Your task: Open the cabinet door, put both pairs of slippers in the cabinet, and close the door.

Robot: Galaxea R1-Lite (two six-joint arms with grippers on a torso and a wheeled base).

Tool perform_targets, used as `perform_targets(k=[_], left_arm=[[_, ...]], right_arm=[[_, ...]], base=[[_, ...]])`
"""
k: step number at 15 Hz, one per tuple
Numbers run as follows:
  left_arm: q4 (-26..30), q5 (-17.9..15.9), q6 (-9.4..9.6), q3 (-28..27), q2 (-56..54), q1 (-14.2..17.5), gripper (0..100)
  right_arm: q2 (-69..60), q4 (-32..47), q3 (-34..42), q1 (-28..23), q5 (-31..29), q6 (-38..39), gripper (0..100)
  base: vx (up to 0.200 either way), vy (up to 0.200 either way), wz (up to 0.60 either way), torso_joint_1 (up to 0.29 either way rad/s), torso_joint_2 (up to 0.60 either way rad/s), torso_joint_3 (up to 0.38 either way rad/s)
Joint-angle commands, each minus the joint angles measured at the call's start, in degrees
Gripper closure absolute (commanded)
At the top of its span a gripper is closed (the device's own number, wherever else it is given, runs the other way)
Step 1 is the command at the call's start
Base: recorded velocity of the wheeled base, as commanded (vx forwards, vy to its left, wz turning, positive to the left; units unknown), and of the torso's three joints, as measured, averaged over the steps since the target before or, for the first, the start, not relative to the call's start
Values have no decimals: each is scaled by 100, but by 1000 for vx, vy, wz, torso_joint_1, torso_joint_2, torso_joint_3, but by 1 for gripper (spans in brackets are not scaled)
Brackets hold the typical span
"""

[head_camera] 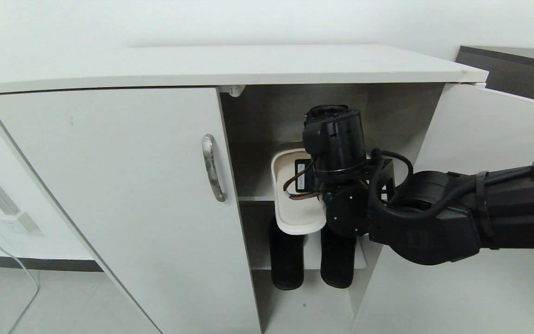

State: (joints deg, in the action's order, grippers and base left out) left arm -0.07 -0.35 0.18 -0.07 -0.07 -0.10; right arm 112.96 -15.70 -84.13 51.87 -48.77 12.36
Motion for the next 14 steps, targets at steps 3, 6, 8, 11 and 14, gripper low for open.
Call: perform_targets(k=[3,6,8,11,14], left_arm=[[-1,0,-1,-1,7,1,100],[-1,9,-9,-1,7,1,100],[-1,18,-18,-1,7,1,100],[-1,18,-18,-1,7,1,100],[-1,27,-27,-1,7,1,100]], right_arm=[[297,-29,-359,-142,26,-129,100],[517,-21,-684,-265,131,-146,100],[763,23,-1053,-379,149,-181,100],[939,32,-1343,-459,149,-304,100],[1009,111,-1440,-494,149,-348,100]], base=[[0,0,0,0,0,0],[0,0,0,0,0,0],[0,0,0,0,0,0],[0,0,0,0,0,0],[0,0,0,0,0,0]])
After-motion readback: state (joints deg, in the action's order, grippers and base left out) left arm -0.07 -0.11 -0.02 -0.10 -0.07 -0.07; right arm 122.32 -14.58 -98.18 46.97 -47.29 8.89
